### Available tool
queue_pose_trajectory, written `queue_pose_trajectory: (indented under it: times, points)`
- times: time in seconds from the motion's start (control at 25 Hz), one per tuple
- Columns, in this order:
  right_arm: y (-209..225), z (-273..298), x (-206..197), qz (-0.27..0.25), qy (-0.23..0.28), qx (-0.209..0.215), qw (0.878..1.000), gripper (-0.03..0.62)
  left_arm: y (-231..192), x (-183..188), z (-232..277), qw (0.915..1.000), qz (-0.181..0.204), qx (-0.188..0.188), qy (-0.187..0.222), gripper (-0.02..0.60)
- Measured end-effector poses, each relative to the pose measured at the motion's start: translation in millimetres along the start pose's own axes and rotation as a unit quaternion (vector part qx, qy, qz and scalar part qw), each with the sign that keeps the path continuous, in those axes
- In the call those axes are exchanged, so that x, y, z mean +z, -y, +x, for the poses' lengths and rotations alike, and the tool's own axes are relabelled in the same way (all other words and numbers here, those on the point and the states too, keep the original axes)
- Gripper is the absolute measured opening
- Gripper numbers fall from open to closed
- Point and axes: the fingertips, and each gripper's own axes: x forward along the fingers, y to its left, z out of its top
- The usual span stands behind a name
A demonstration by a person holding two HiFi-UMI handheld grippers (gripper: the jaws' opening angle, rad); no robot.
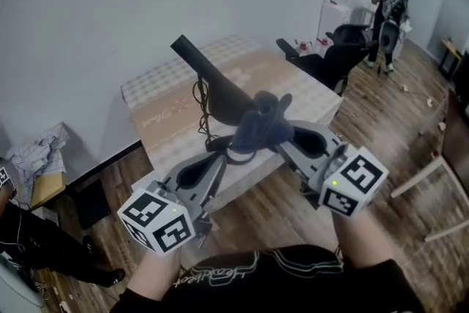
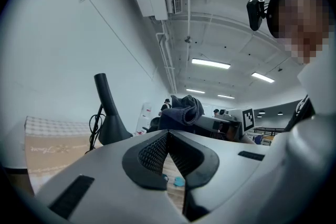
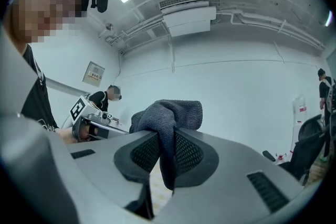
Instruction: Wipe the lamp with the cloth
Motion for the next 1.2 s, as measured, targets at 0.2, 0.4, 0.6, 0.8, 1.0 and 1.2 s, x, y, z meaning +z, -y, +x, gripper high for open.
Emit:
queue_pose_trajectory:
  times: [0.2, 0.4, 0.6, 0.8, 1.0, 1.2]
  points:
    - [7.5, 27.7, 24.6, -0.083, 0.012, -0.014, 0.996, 0.057, -16.4, 10.7, -1.2, 0.9999, 0.004, 0.007, 0.010, 0.000]
    - [4.2, 59.2, 43.0, -0.146, 0.023, -0.029, 0.989, 0.057, -41.8, 23.7, -0.9, 0.9998, 0.007, 0.004, 0.017, 0.000]
    - [5.0, 93.6, 55.5, -0.176, 0.026, -0.044, 0.983, 0.057, -72.2, 33.6, 1.2, 0.9999, 0.004, -0.010, 0.013, 0.000]
    - [9.5, 127.3, 64.1, -0.186, 0.028, -0.068, 0.980, 0.057, -103.1, 43.5, 2.3, 0.9997, 0.004, -0.024, 0.007, 0.000]
    - [13.2, 154.5, 72.4, -0.199, 0.028, -0.094, 0.975, 0.057, -127.9, 50.1, 4.5, 0.9991, 0.005, -0.043, -0.001, 0.000]
    - [15.7, 183.9, 78.8, -0.212, 0.026, -0.115, 0.970, 0.057, -148.7, 50.7, 4.0, 0.9977, 0.001, -0.067, -0.009, 0.000]
